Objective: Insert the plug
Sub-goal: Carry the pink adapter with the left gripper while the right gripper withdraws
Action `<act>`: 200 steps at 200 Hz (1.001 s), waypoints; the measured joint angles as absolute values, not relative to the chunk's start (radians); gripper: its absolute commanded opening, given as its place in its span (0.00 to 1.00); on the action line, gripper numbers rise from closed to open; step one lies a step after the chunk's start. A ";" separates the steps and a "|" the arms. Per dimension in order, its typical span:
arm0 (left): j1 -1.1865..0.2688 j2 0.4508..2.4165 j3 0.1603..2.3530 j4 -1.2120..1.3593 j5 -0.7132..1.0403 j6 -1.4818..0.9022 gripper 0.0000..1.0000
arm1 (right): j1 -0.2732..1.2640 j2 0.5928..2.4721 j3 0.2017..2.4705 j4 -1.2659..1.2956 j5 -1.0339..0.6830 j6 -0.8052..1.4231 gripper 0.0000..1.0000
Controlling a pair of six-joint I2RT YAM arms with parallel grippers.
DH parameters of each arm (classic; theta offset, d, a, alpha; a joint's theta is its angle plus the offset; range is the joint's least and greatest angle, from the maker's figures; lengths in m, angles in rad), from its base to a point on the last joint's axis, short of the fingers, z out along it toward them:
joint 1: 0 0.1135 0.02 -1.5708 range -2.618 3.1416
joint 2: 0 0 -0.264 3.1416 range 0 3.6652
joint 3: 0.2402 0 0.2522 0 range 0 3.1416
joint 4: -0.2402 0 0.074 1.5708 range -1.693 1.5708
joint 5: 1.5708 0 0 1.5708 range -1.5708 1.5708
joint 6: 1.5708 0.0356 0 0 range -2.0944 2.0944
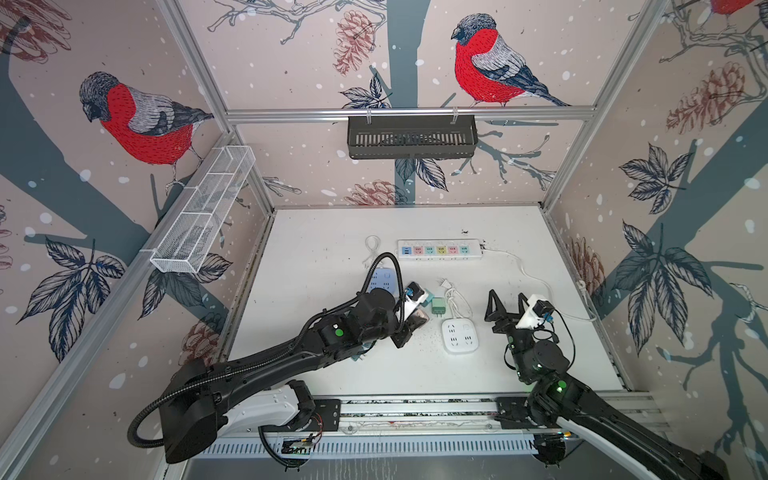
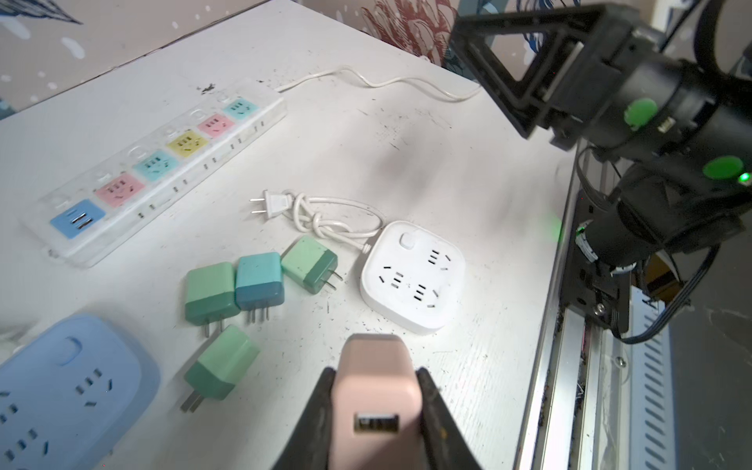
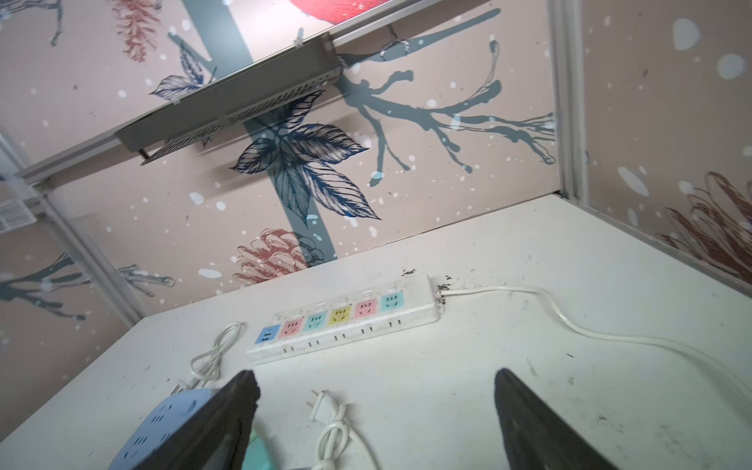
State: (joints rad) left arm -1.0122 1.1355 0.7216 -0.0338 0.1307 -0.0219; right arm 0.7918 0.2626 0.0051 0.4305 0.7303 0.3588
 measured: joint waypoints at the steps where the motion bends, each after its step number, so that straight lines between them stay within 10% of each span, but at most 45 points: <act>1: -1.014 1.137 0.722 -0.034 0.131 -0.020 0.00 | 0.788 0.261 0.005 0.428 0.732 0.364 0.93; 200: -1.178 1.755 1.205 -0.147 0.150 0.137 0.00 | 0.570 0.236 0.005 0.334 0.645 0.579 0.97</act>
State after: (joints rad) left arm -1.1782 1.7554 1.2049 -0.1474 0.1505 0.1371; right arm 0.5701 0.2359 0.0051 0.3340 0.6445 0.5785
